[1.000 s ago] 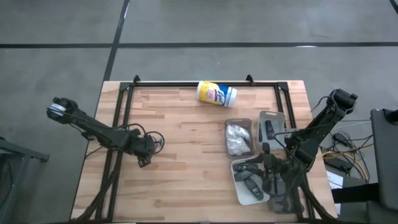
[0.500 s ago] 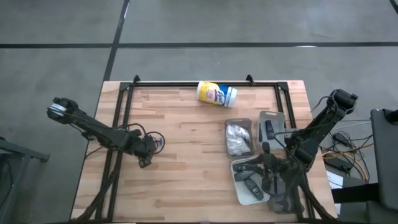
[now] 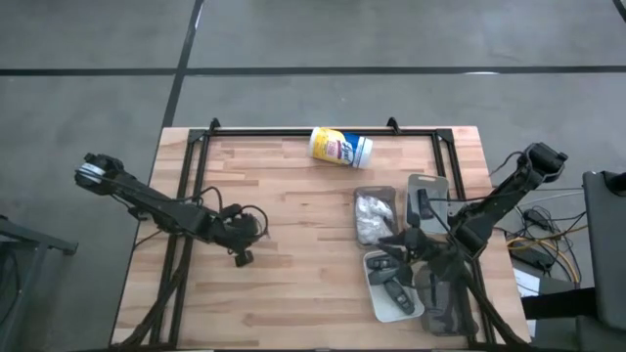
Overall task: Pick & Place Travel size toiletries
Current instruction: Put the bottom razor into the bottom black bin
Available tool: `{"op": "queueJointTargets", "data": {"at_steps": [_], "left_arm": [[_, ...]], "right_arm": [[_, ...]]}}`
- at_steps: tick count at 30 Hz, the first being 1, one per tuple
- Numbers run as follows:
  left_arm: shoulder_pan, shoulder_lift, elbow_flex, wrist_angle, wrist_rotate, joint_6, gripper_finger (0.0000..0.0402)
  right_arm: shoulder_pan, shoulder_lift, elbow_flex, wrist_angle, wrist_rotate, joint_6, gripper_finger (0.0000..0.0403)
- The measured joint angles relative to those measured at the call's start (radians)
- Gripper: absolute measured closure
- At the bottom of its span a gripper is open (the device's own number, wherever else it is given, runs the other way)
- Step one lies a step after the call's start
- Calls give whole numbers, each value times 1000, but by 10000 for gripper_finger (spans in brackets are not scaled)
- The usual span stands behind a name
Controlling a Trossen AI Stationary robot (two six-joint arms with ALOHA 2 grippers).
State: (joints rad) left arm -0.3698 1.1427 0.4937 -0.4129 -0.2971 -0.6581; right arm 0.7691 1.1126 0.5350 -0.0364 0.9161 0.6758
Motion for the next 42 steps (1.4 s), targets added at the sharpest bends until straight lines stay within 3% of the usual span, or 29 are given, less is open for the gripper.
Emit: {"op": "queueJointTargets", "data": {"at_steps": [12, 20, 28, 37, 42], "left_arm": [[0, 0, -1, 433, -187, 235, 354], [0, 0, -4, 727, -206, 417, 354], [2, 1, -4, 894, -219, 547, 353], [22, 2, -6, 1066, -220, 680, 353], [45, 4, -6, 1118, -178, 715, 353]], "right_arm": [[-30, 2, 0, 28, -1, 1, 235], [-60, 3, -1, 60, 16, 5, 199], [-109, 3, -14, 116, 27, 4, 191], [-129, 7, -29, 211, 28, -6, 212], [-130, 114, -27, 379, 30, -102, 226]]}}
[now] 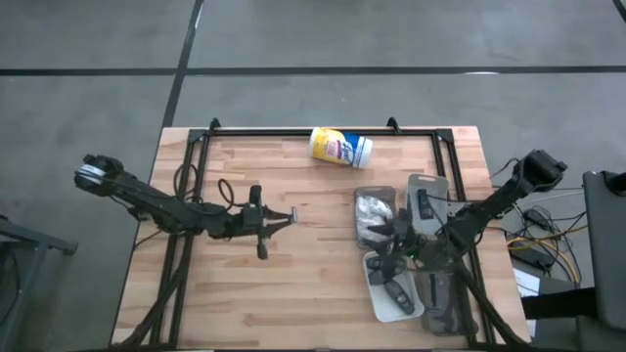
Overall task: Pick & Place Travel size toiletries
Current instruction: Put the bottom razor into the bottom black bin
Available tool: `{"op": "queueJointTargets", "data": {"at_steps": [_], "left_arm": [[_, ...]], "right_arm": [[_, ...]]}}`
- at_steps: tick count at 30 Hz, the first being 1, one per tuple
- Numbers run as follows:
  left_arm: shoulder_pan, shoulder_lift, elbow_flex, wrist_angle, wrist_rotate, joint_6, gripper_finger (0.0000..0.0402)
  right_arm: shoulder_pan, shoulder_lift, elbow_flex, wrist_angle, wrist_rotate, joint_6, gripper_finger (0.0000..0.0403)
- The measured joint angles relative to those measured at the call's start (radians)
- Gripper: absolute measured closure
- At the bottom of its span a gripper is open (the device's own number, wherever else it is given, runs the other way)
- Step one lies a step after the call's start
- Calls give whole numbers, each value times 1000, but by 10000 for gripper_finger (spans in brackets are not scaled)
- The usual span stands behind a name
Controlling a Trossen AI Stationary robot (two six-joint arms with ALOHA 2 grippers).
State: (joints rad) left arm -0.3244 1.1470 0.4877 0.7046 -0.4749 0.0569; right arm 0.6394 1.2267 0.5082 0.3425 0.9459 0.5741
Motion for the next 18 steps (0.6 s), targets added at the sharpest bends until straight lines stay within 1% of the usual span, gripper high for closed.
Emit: {"op": "queueJointTargets", "data": {"at_steps": [5, 8, 10, 11, 15, 16, 18], "left_arm": [[7, 52, 0, 64, 47, -6, 353], [7, 108, 0, 153, 77, -9, 353], [7, 154, 0, 237, 108, -7, 353], [7, 177, 0, 281, 123, -5, 353], [7, 270, 0, 444, 138, 18, 353], [7, 289, 0, 468, 140, 19, 353], [7, 326, 8, 509, 154, 19, 353]], "right_arm": [[-12, 164, 55, 162, -6, -213, 240], [-30, 244, 112, 181, -13, -283, 249], [-48, 284, 150, 180, -59, -311, 256], [-58, 299, 167, 180, -101, -325, 260], [-107, 343, 225, 180, -309, -396, 274], [-120, 349, 236, 180, -337, -400, 278], [-145, 359, 250, 184, -346, -400, 285]]}}
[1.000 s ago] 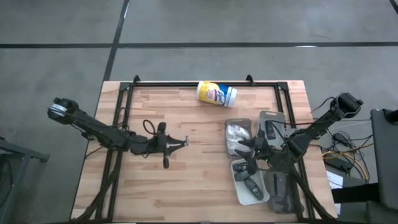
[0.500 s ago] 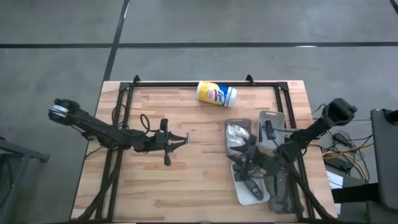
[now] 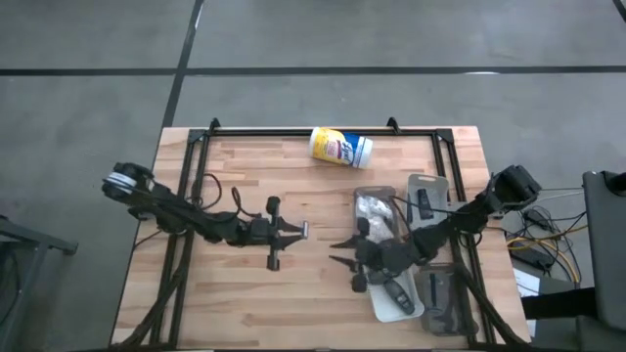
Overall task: Pick & Place Travel size toiletries
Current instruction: Put the bottom razor into the bottom black bin
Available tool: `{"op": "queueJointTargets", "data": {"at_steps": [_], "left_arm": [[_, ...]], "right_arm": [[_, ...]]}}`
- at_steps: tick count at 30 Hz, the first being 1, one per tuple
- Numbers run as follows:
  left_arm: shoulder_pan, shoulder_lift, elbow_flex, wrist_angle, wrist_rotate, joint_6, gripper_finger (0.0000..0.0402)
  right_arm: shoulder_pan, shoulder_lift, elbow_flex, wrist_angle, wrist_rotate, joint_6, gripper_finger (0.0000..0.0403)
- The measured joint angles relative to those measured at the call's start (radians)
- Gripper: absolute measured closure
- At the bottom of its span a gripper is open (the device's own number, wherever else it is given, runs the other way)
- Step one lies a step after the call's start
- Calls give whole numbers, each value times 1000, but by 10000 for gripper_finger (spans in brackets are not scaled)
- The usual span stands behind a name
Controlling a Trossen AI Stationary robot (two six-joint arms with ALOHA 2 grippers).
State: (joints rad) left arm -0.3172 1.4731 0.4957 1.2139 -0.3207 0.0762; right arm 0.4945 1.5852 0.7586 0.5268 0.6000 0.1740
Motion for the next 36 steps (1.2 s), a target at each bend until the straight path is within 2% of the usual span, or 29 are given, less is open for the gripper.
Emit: {"op": "queueJointTargets", "data": {"at_steps": [4, 7, 11, 18, 33, 36], "left_arm": [[0, 63, 27, 62, 55, 0, 353], [0, 102, 58, 69, 71, 0, 353], [0, 154, 103, 69, 76, -3, 353], [0, 219, 155, 68, 78, -10, 353], [2, 263, 193, 68, 79, -6, 353], [3, 264, 192, 65, 77, 3, 353]], "right_arm": [[-48, 1, 2, 3, -5, 8, 299], [-71, 1, 2, 6, -47, 14, 308], [-86, 2, 2, 15, -104, 9, 318], [-87, 2, 3, 33, -114, -16, 327], [-88, 3, 2, 29, -116, -21, 243], [-89, 3, 2, 31, -155, -20, 233]]}}
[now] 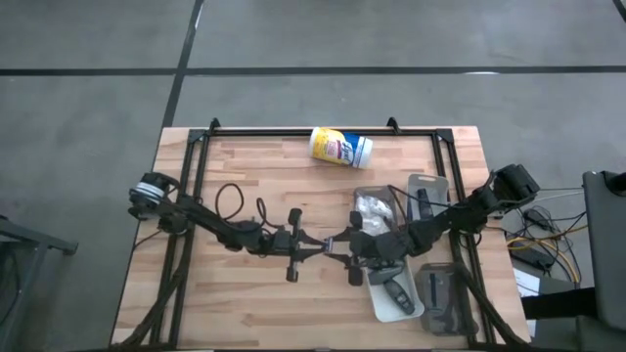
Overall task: Pick & Place Travel size toiletries
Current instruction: Put the bottom razor into the bottom black bin
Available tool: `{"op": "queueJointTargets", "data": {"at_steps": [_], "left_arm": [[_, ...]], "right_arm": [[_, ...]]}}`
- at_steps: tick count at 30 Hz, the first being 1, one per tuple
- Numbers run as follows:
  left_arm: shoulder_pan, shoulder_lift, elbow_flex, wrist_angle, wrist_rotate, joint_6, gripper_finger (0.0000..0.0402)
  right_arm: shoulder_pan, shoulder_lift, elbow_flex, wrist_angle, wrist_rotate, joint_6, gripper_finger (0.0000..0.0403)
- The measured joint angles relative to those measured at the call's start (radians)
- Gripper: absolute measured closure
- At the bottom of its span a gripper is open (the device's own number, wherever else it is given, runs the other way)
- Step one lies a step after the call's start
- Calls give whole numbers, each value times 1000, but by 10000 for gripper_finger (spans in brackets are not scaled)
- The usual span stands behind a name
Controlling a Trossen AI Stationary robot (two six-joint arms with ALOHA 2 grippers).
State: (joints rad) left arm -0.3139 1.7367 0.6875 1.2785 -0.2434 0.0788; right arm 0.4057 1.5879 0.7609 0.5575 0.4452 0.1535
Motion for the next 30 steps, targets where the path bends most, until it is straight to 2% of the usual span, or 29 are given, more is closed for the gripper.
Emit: {"op": "queueJointTargets", "data": {"at_steps": [8, 13, 22, 30], "left_arm": [[12, 1, -2, -32, -7, -1, 353], [13, 1, -2, -32, -7, -2, 353], [13, 1, 7, -42, -5, -18, 353], [13, 1, 8, -42, -6, -20, 353]], "right_arm": [[0, 0, 0, 5, -12, 3, 218], [0, 0, 0, 13, -12, -4, 226], [-11, 0, 0, 46, -8, -29, 278], [-25, 0, 0, 47, -20, -18, 343]]}}
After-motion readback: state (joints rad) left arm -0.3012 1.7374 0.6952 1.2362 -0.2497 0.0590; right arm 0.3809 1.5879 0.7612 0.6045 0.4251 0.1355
